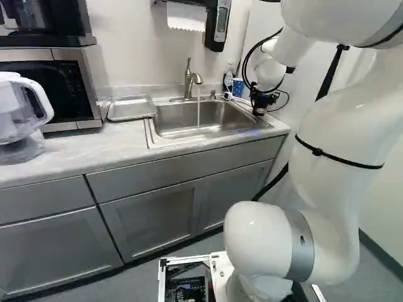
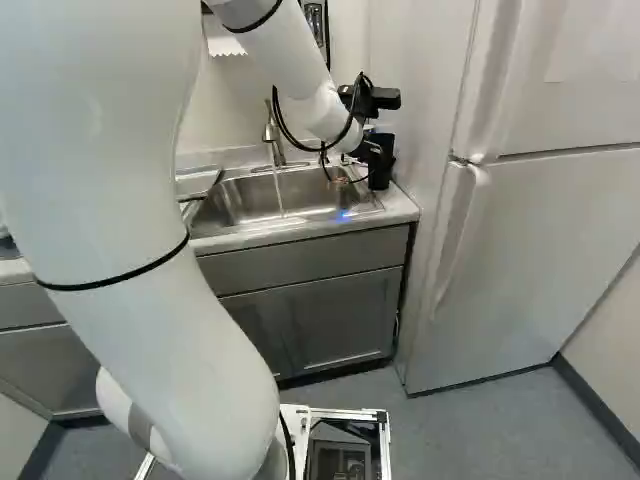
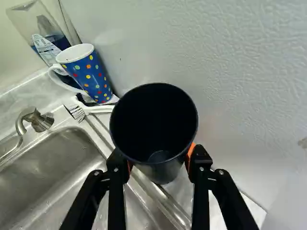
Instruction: Rinse the cup and place it in the tray
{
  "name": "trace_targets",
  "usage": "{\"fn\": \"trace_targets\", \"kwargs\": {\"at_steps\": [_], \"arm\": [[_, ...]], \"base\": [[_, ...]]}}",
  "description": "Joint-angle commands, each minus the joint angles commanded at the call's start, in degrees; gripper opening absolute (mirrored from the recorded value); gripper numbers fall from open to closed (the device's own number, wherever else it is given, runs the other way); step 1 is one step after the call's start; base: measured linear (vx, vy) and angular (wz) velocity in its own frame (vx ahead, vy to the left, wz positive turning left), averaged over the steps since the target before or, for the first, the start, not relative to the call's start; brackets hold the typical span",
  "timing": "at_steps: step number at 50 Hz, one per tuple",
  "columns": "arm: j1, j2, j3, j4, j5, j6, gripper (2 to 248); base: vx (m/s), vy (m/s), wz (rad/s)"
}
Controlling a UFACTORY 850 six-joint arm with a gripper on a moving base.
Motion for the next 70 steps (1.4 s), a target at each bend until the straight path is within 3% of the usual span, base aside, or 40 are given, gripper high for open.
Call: {"fn": "trace_targets", "kwargs": {"at_steps": [41, 70], "arm": [[0.3, 3.0, -0.5, 0.0, 0.0, 0.0, 123], [4.0, 6.9, 1.3, 0.0, 0.0, 0.0, 123]], "base": [[0.000, 0.000, 0.000], [0.000, 0.000, 0.000]]}}
